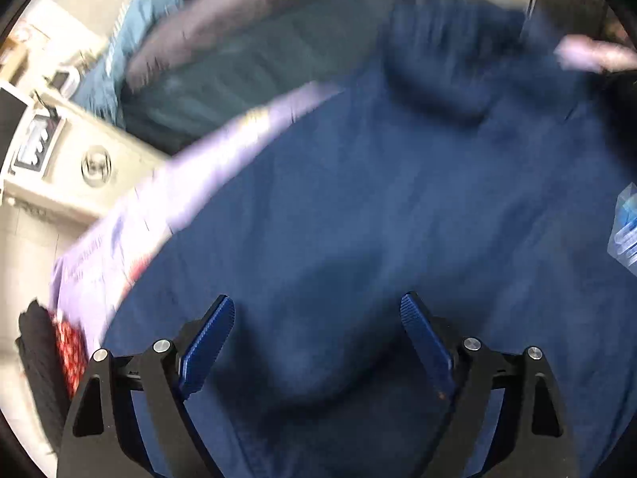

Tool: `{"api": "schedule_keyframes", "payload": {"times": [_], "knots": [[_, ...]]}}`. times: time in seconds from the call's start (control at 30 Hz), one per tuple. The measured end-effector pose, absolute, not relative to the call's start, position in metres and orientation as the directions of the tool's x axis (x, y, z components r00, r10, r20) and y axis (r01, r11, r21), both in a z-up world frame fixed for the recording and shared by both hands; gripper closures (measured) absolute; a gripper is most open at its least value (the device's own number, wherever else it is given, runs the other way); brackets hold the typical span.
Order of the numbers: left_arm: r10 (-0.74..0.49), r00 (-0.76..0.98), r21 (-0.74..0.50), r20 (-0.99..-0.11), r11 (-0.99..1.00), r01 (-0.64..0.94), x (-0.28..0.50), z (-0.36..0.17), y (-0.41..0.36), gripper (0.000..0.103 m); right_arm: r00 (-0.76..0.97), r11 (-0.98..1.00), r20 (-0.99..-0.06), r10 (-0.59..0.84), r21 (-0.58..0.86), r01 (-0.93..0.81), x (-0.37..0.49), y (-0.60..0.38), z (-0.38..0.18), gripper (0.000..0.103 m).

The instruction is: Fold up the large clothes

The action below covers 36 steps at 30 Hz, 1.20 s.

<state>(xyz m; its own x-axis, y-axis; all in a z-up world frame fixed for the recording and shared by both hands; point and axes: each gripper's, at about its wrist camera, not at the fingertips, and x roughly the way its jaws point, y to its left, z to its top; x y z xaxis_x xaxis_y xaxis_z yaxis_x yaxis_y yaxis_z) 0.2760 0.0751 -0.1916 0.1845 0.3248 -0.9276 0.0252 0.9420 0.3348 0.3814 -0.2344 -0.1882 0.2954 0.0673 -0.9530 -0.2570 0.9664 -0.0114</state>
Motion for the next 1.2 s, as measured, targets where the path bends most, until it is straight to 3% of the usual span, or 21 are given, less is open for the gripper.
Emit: {"api": "schedule_keyframes", "payload": {"times": [0.07, 0.13, 0.23, 0.4, 0.6, 0.8, 0.87, 0.9, 0.93, 1.07, 1.13, 1.2], "knots": [[0.302, 0.141, 0.302, -0.943, 0.953, -0.021, 0.279, -0.208, 0.085, 0.012, 0.394, 0.970, -0.914, 0.094, -0.005, -0.244, 0.349, -0.242, -0.159, 0.022], [0.264, 0.136, 0.253, -0.955, 0.963, -0.098, 0.283, -0.208, 0.096, 0.009, 0.403, 0.971, -0.906, 0.126, 0.029, -0.239, 0.315, -0.251, -0.143, 0.020], [0.274, 0.108, 0.265, -0.956, 0.960, -0.084, 0.291, -0.210, 0.096, 0.005, 0.379, 0.965, -0.915, 0.139, 0.040, -0.258, 0.261, -0.261, -0.135, 0.020], [0.282, 0.146, 0.270, -0.948, 0.958, -0.096, 0.290, -0.189, 0.091, 0.008, 0.452, 0.935, -0.890, -0.066, -0.214, -0.285, 0.185, -0.272, -0.121, 0.020], [0.173, 0.260, 0.122, -0.950, 0.972, -0.199, 0.218, -0.141, 0.064, 0.007, 0.522, 0.804, -0.808, -0.272, -0.489, -0.338, 0.162, -0.292, -0.119, 0.020], [0.112, 0.178, 0.069, -0.978, 0.972, -0.226, 0.141, -0.148, 0.033, 0.007, 0.561, 0.628, -0.685, -0.464, -0.702, -0.337, 0.175, -0.300, -0.140, 0.022], [0.110, 0.142, 0.080, -0.984, 0.976, -0.202, 0.125, -0.154, 0.022, 0.007, 0.571, 0.576, -0.646, -0.507, -0.747, -0.333, 0.180, -0.303, -0.151, 0.037], [0.114, 0.129, 0.091, -0.985, 0.980, -0.177, 0.121, -0.157, 0.019, 0.007, 0.560, 0.583, -0.645, -0.520, -0.747, -0.319, 0.184, -0.307, -0.154, 0.065], [0.125, 0.125, 0.105, -0.984, 0.983, -0.153, 0.119, -0.156, 0.014, 0.007, 0.547, 0.610, -0.651, -0.526, -0.737, -0.292, 0.187, -0.311, -0.155, 0.083], [0.118, 0.124, 0.107, -0.985, 0.989, -0.099, 0.126, -0.144, -0.003, 0.007, 0.513, 0.875, -0.759, -0.401, -0.482, -0.031, 0.193, -0.347, -0.115, 0.089], [0.106, 0.128, 0.096, -0.986, 0.992, -0.080, 0.142, -0.135, -0.013, 0.007, 0.576, 0.970, -0.782, -0.240, -0.169, 0.175, 0.179, -0.386, -0.069, 0.089], [0.087, 0.150, 0.079, -0.985, 0.995, -0.057, 0.163, -0.124, -0.026, 0.007, 0.694, 0.939, -0.714, -0.096, 0.167, 0.301, 0.153, -0.435, -0.034, 0.089]]}}
